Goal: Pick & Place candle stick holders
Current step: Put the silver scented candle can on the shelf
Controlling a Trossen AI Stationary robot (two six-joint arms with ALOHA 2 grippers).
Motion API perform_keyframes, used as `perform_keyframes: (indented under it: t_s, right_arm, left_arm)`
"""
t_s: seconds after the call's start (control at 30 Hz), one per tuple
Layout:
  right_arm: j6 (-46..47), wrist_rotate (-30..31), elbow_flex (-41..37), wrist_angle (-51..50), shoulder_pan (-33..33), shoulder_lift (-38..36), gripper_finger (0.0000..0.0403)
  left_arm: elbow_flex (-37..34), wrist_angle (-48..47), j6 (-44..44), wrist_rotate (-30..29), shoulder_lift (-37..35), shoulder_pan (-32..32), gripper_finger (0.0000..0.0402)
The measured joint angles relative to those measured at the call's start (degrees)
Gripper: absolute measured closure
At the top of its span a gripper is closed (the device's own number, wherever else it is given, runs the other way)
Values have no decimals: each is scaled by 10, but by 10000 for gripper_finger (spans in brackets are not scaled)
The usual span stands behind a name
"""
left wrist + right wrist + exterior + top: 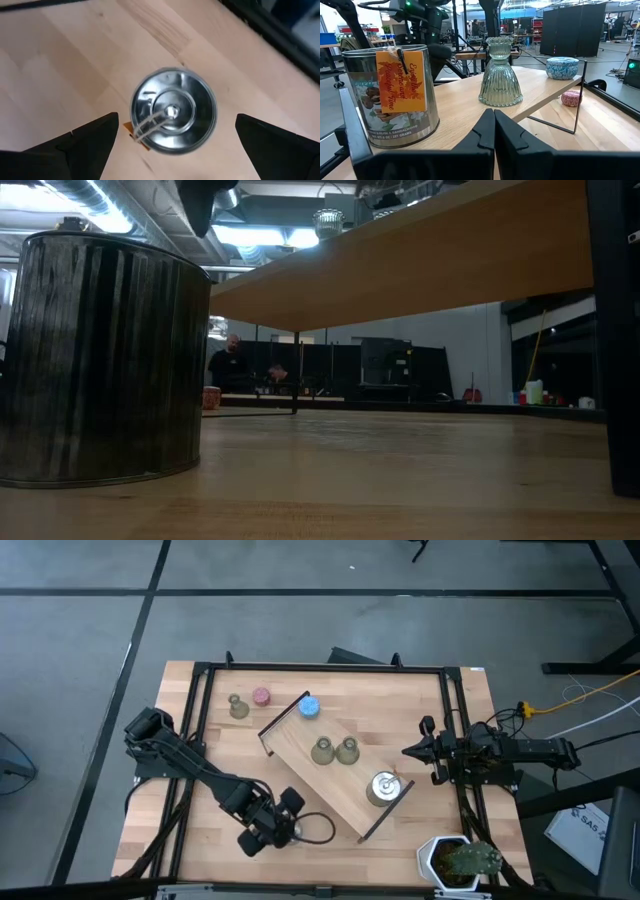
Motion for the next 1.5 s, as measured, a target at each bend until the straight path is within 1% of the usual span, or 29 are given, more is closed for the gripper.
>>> perform_keyframes:
  t_s: [0.07,0.2,0.37,0.53,0.67,0.8,0.93,1.07,1.2,1.4,1.5]
  right_arm:
    - [0,0,0,0,0,0,402]
    - [0,0,0,0,0,0,402]
    - [0,0,0,0,0,0,402]
    - [0,0,0,0,0,0,402]
    - [0,0,0,0,0,0,402]
    - [0,0,0,0,0,0,402]
    - [0,0,0,0,0,0,402]
    - [0,0,0,0,0,0,402]
    - [0,0,0,0,0,0,402]
    - [0,0,0,0,0,0,402]
    - [0,0,0,0,0,0,402]
  left_arm:
    - [0,-8,32,1,0,1,1]
    - [0,-5,56,25,0,11,1]
    - [0,1,100,30,0,26,1]
    - [0,4,165,45,0,31,1]
    - [0,19,180,50,2,31,1]
    - [8,20,196,49,20,31,1]
    - [22,17,202,50,42,30,1]
    - [38,11,185,71,58,30,1]
    - [47,9,178,95,61,30,2]
    - [50,-46,157,101,62,33,2]
    - [50,-47,156,100,62,39,2]
